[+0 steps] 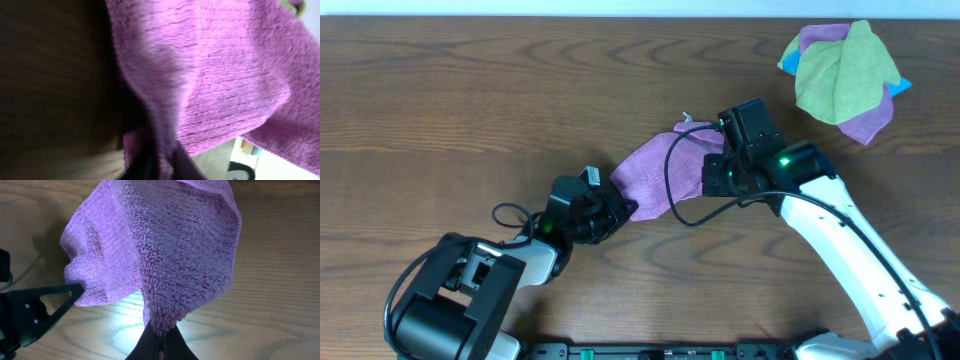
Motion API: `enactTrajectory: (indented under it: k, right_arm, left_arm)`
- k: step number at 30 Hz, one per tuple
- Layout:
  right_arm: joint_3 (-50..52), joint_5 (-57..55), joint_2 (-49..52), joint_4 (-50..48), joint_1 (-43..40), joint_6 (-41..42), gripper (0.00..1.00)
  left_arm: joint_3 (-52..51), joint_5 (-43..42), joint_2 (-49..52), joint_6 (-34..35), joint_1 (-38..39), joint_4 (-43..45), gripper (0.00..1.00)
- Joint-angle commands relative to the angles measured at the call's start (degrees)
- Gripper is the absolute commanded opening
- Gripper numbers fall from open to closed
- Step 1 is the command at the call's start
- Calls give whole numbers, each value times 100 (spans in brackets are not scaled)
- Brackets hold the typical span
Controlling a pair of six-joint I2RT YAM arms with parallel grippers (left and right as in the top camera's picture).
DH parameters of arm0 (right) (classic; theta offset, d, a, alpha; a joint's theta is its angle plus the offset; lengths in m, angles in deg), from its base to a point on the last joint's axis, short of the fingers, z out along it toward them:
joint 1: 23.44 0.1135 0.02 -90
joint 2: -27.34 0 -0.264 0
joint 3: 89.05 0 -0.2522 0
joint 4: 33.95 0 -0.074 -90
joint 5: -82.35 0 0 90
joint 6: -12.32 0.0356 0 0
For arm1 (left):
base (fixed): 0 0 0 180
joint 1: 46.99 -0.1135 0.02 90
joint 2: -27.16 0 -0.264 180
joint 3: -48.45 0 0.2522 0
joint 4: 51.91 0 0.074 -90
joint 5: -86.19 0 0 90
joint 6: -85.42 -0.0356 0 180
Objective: Fold the cloth
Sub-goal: 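Grasp the cloth corner with left gripper and stretch it leftward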
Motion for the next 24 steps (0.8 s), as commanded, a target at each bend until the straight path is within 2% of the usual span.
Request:
enactTrajectory:
  k: [1, 6, 13, 16, 22, 24]
  right_arm:
    - [-13, -111, -85, -2, 39, 52, 2]
    - [-13, -367, -199, 17, 37, 17, 1]
    - [-13, -579, -776, -103, 37, 15, 1]
    - [-13, -638, -970, -356, 37, -116, 1]
    - [-13, -855, -957, -953, 24, -302, 1]
    - [-13, -1027, -975, -949, -31, -280, 1]
  left_arm:
    - [20, -269, 57, -59, -11, 361, 6]
    - [313, -1207, 22, 457, -522, 1495, 6]
    - [1296, -2076, -146, 1137, -1187, 1572, 6]
    - [1847, -2103, -175, 1268, -1235, 1563, 6]
    - [3012, -1963, -170, 1019, -1390, 109, 6]
    - [3230, -2044, -170, 885, -1567, -107, 6]
